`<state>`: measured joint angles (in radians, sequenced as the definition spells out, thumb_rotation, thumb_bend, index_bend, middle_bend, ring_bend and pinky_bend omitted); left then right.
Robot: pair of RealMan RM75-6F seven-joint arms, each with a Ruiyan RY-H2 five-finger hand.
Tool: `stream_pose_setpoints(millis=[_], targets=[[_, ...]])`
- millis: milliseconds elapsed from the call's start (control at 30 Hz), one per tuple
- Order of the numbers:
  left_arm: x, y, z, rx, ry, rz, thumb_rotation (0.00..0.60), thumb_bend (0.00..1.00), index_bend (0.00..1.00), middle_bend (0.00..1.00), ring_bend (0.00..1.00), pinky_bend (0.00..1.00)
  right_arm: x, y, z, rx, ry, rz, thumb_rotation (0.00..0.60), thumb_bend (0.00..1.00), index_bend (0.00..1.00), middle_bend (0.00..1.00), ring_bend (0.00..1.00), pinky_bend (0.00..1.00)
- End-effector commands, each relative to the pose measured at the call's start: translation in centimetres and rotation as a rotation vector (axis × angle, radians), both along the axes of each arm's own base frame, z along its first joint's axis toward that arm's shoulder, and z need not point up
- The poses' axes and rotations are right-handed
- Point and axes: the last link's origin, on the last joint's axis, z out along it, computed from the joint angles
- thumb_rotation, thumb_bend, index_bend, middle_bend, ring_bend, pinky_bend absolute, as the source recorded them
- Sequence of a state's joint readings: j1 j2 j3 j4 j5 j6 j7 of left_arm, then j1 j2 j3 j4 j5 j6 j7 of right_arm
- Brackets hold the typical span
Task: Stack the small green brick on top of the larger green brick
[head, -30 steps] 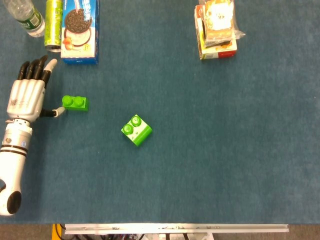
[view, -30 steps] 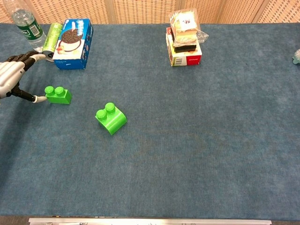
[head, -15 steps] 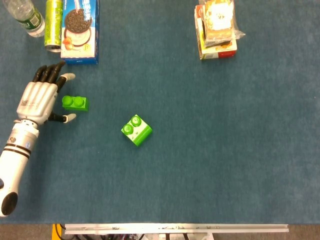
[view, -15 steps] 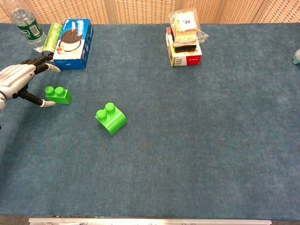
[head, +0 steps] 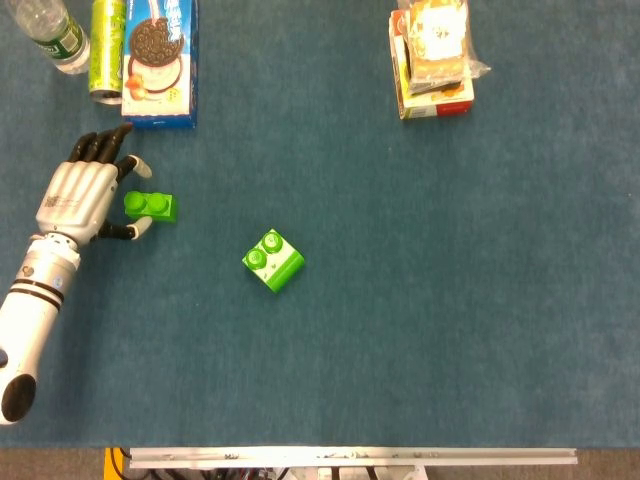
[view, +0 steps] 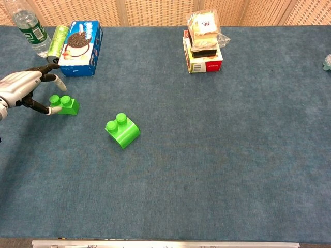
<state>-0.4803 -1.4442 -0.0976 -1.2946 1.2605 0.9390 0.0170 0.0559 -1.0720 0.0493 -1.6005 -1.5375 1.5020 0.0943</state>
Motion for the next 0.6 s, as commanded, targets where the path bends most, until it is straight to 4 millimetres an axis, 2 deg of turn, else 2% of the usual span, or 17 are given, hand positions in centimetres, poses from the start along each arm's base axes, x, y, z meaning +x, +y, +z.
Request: stream_pose_setpoints(millis=[33, 200, 433, 600], targets=[[0.01, 0.31, 0.07, -0.019, 0.015, 0.013, 0.6, 0.23, 0.33, 0.0, 0.0, 0.0, -0.01, -0.02, 0.01, 0.0, 0.0, -0.001, 0.6, 0.25, 0.22, 0.24, 0.12, 0.32], [0.04, 0.68, 0.08, -0.03, 0.022, 0.033, 0.6, 0.23, 0.34, 0.0, 0.0, 0.0, -0.03, -0.03, 0.04, -0.001, 0.0, -0.001, 0.6, 0.25, 0.22, 0.24, 0.12, 0.32], [0.06, 0.87, -0.03, -0.033, 0.036, 0.043, 0.6, 0.23, 0.41, 0.0, 0.0, 0.0, -0.04, -0.01, 0.09, -0.003, -0.003, -0.001, 0.6, 0.25, 0.22, 0.24, 0.12, 0.32], [-0.01, 0.92, -0.09, -0.039, 0.045, 0.052, 0.6, 0.23, 0.43, 0.0, 0.0, 0.0, -0.02, 0.02, 0.09, -0.003, -0.004, 0.001, 0.6, 0.25, 0.22, 0.24, 0.12, 0.32]])
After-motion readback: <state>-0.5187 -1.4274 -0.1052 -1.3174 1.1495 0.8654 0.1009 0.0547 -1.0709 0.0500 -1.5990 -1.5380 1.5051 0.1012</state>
